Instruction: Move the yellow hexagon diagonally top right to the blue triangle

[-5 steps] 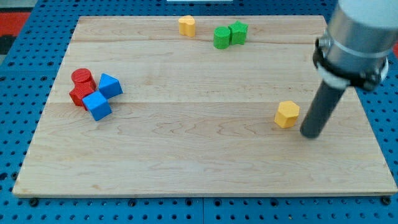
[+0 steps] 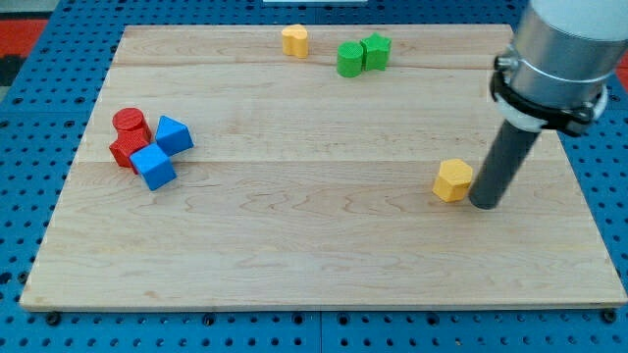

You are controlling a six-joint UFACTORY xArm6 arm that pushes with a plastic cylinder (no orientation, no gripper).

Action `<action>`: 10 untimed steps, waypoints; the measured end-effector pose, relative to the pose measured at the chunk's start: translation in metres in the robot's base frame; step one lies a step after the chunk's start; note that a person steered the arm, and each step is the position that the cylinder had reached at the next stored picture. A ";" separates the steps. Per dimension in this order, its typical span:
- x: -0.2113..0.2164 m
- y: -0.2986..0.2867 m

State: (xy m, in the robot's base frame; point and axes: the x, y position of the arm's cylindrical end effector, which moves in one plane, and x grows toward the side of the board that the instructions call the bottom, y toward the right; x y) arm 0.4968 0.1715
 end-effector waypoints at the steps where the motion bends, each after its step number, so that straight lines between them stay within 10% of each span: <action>1: -0.029 -0.035; 5: -0.109 -0.145; 10: -0.124 -0.120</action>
State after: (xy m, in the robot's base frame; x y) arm 0.3724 0.0515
